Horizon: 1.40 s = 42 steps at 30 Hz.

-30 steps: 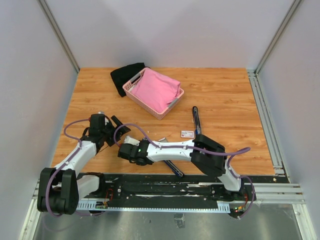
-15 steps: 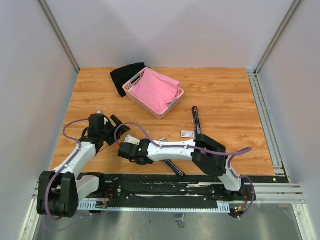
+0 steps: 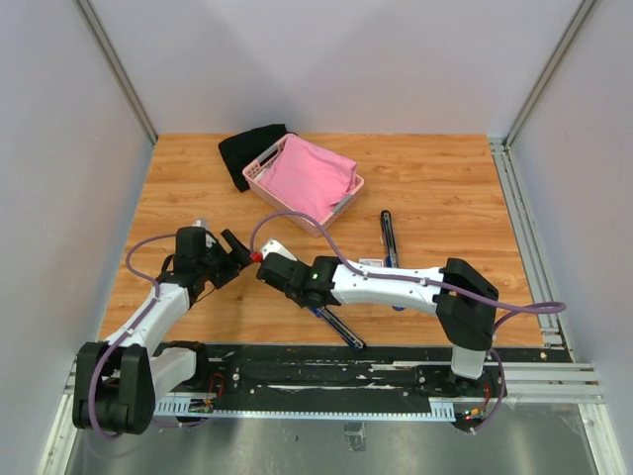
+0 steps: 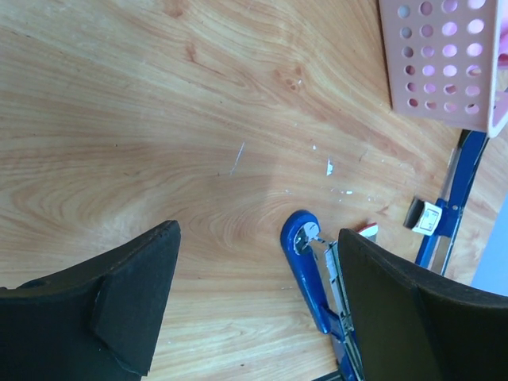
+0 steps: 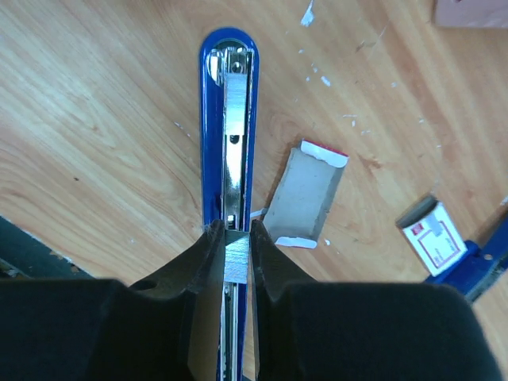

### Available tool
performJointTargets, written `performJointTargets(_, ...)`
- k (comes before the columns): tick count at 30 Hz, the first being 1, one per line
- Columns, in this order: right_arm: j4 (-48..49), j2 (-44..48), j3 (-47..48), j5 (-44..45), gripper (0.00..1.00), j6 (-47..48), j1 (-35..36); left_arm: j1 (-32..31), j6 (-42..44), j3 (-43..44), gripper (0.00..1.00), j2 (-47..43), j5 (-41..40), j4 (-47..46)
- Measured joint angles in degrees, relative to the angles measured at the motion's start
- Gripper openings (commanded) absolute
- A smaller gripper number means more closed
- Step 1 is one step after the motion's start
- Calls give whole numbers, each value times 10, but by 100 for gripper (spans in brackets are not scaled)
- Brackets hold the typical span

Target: Load the staples into the stapler

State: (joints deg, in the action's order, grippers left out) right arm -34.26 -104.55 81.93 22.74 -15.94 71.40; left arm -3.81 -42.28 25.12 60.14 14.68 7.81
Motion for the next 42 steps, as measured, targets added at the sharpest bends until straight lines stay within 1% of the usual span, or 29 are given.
performJointTargets(4, 52, 0, -56, -32, 17, 7, -20, 0, 21, -10, 85, 0, 10, -1)
performJointTargets(7, 88, 0, -76, -48, 17, 14, -30, 0, 35, -17, 85, -2, 19, 0)
performJointTargets(12, 138, 0, -79, -60, 16, 28, -32, 0, 50, -19, 85, -9, 28, 0)
performJointTargets(19, 181, -3, -79, -65, 16, 44, -36, 0, 61, -19, 85, -9, 36, 0)
performJointTargets(22, 203, -21, -79, -68, 16, 56, -49, 0, 65, -19, 85, -9, 43, 0)
performJointTargets(42, 234, -35, -79, -89, 15, 70, -66, 0, 68, -22, 85, -15, 45, 0)
